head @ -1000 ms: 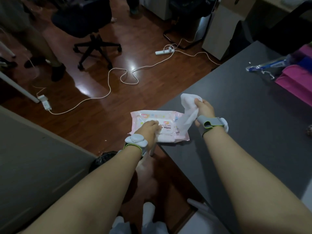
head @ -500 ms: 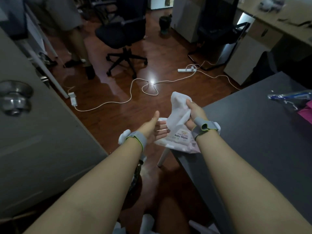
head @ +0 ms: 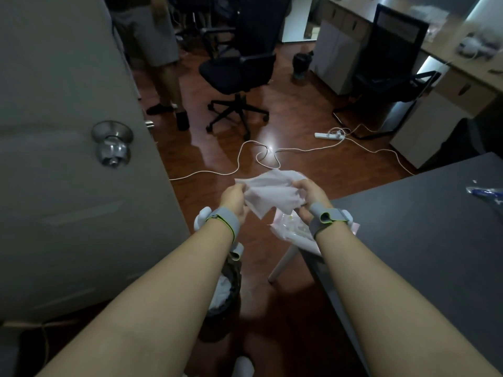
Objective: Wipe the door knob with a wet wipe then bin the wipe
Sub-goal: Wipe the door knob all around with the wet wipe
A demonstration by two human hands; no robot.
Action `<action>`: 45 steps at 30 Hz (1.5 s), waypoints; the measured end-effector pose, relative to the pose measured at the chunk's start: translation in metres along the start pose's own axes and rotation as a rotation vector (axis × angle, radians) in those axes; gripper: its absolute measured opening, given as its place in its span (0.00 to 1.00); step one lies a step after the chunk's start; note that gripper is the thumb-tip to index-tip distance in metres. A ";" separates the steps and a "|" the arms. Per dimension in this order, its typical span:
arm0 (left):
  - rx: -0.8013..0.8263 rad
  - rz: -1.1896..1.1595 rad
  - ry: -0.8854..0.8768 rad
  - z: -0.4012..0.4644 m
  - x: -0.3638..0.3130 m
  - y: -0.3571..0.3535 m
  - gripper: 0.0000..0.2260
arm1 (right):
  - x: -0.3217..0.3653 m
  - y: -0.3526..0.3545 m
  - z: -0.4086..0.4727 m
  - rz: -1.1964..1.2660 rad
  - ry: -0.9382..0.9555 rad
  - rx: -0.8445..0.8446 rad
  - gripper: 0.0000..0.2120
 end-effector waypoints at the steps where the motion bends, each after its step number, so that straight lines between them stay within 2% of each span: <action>1: -0.024 -0.007 -0.018 -0.004 -0.008 0.009 0.09 | -0.001 -0.015 0.000 0.015 0.022 0.065 0.12; 3: -0.099 0.045 -0.028 -0.012 -0.025 0.029 0.13 | -0.004 -0.047 -0.001 0.044 0.052 0.164 0.13; 6: -0.208 0.186 0.027 -0.023 -0.038 0.057 0.20 | -0.012 -0.077 -0.003 0.062 0.057 0.185 0.15; 10: -0.237 0.269 0.032 -0.047 -0.059 0.087 0.29 | -0.026 -0.111 -0.005 0.027 0.060 0.196 0.17; 12: -0.244 0.302 0.019 -0.062 -0.070 0.101 0.37 | -0.032 -0.122 -0.005 -0.025 0.060 0.171 0.19; 14: -0.230 0.306 0.021 -0.074 -0.079 0.119 0.40 | -0.037 -0.135 -0.007 -0.052 0.088 0.116 0.19; 17: -0.263 0.322 0.011 -0.084 -0.088 0.144 0.31 | -0.046 -0.141 -0.004 -0.051 0.109 0.047 0.19; 21: -0.357 0.285 -0.041 -0.101 -0.098 0.190 0.15 | -0.068 -0.155 -0.006 -0.206 0.088 -0.001 0.15; 24: -0.459 0.461 -0.190 -0.117 -0.114 0.214 0.16 | -0.079 -0.174 -0.010 -0.356 0.076 0.027 0.16; 27: -0.598 0.670 -0.300 -0.138 -0.130 0.227 0.17 | -0.079 -0.188 -0.015 -0.441 0.177 -0.034 0.15; 29: -0.665 0.776 -0.387 -0.151 -0.138 0.232 0.16 | -0.073 -0.202 -0.027 -0.606 0.287 -0.094 0.13; 32: -0.677 0.912 -0.501 -0.165 -0.143 0.233 0.14 | -0.073 -0.223 -0.041 -0.889 0.371 -0.088 0.12; 35: -0.717 0.961 -0.587 -0.176 -0.147 0.239 0.12 | -0.078 -0.234 -0.044 -1.019 0.401 -0.066 0.14; 38: -0.750 0.979 -0.668 -0.185 -0.153 0.236 0.14 | -0.080 -0.236 -0.043 -1.120 0.411 -0.060 0.12; 45: -0.848 0.919 -0.774 -0.204 -0.177 0.221 0.15 | -0.056 -0.245 -0.054 -1.016 0.584 -0.056 0.08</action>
Point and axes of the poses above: each hand's wrist, its own z-axis towards the middle knuckle, its own y-axis out of the back of the hand, x = y × z, the point moved 7 cm from there along z, towards the middle knuckle, and after that the axes turned 15 degrees about x, right-handed, at the moved point
